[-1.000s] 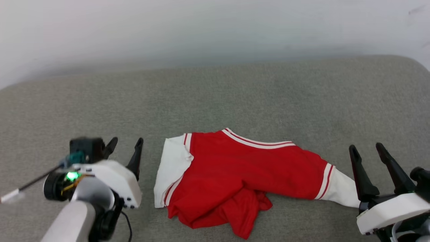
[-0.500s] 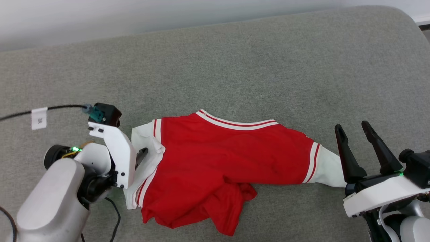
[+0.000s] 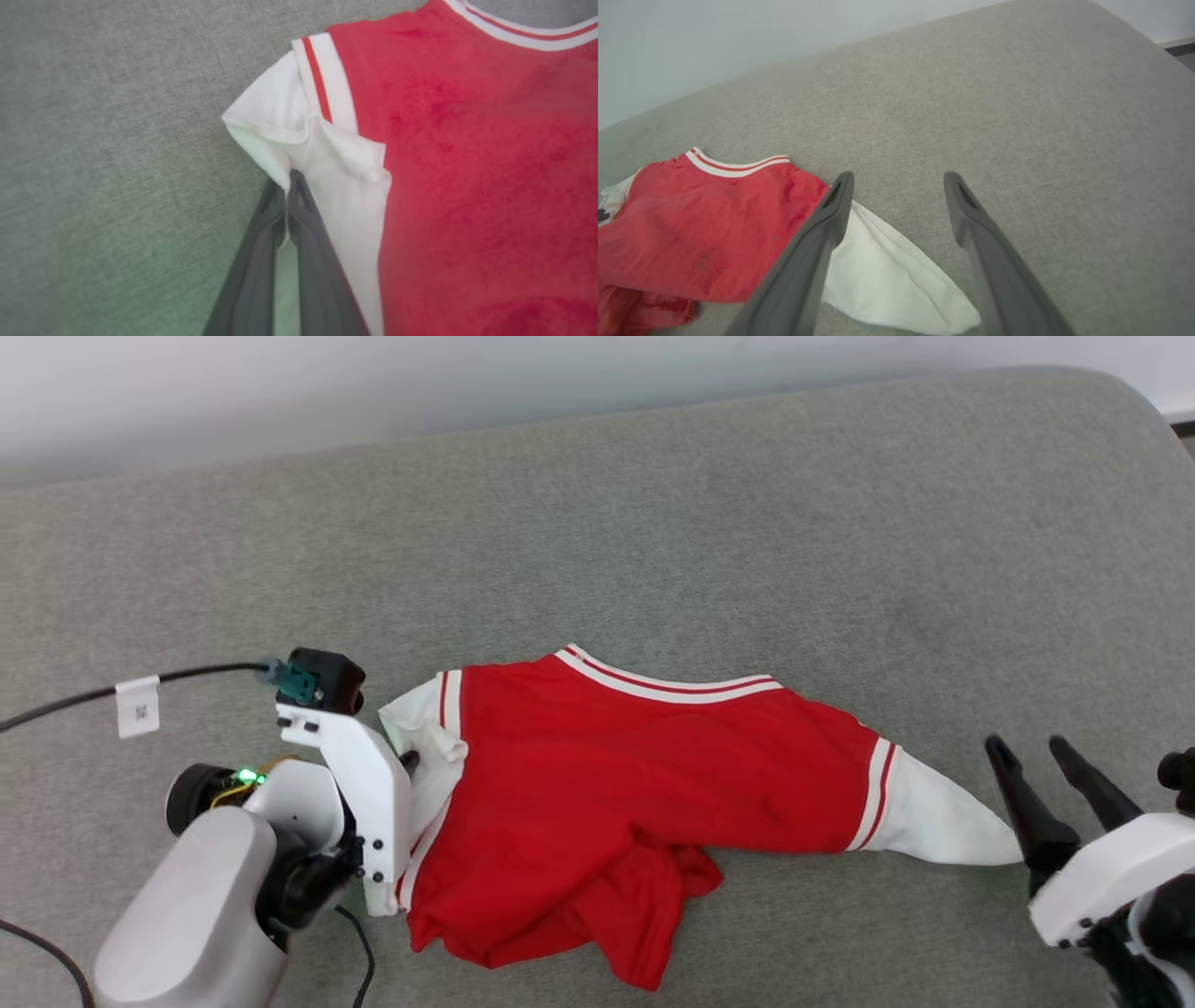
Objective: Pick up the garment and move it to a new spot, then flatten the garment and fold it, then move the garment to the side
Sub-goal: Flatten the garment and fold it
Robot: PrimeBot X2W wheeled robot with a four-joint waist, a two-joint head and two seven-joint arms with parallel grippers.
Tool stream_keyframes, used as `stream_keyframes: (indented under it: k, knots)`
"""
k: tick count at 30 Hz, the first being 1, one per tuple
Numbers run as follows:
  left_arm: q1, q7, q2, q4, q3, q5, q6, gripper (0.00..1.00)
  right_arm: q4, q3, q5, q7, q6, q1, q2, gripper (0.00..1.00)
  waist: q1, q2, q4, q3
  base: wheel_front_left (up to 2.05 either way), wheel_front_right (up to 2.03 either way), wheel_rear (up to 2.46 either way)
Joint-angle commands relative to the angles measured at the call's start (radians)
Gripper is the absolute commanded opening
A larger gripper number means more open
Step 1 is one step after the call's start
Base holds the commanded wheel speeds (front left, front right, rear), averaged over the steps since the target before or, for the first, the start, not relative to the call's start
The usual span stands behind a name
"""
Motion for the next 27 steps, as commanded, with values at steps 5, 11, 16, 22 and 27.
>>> stream_keyframes:
  k: [5, 11, 16, 22, 27]
  knots:
    - [0.033, -0.098, -0.006, -0.067, 0.013, 0.032, 0.026, 0.0, 0.06, -0.044, 0.075, 0.256, 0.0, 0.017, -0.091, 1.0, -0.0001, -0.0001, 0.049, -0.03, 0.0, 0.0, 0.0]
    - [0.049, -0.138, -0.006, -0.173, 0.01, 0.052, 0.043, 0.0, 0.066, -0.051, 0.129, 0.504, 0.0, 0.017, -0.148, 1.0, -0.0001, -0.0001, 0.089, -0.017, 0.0, 0.0, 0.0]
    - [0.052, -0.138, -0.01, -0.237, 0.001, 0.064, 0.055, 0.0, 0.1, -0.019, 0.122, 0.59, 0.0, -0.016, -0.136, 1.0, -0.0001, -0.0001, 0.112, 0.017, 0.0, 0.0, 0.0]
    - [0.049, -0.14, -0.009, -0.273, -0.006, 0.075, 0.067, 0.0, 0.215, 0.059, 0.14, 0.674, 0.0, -0.025, -0.098, 0.87, -0.0001, -0.0001, 0.126, 0.04, 0.0, 0.0, 0.0]
    - [0.055, -0.147, -0.003, -0.281, -0.002, 0.077, 0.073, 0.0, 0.25, 0.091, 0.161, 0.697, 0.001, -0.042, -0.101, 0.0, -0.0001, -0.0001, 0.125, 0.032, 0.0, 0.0, 0.0]
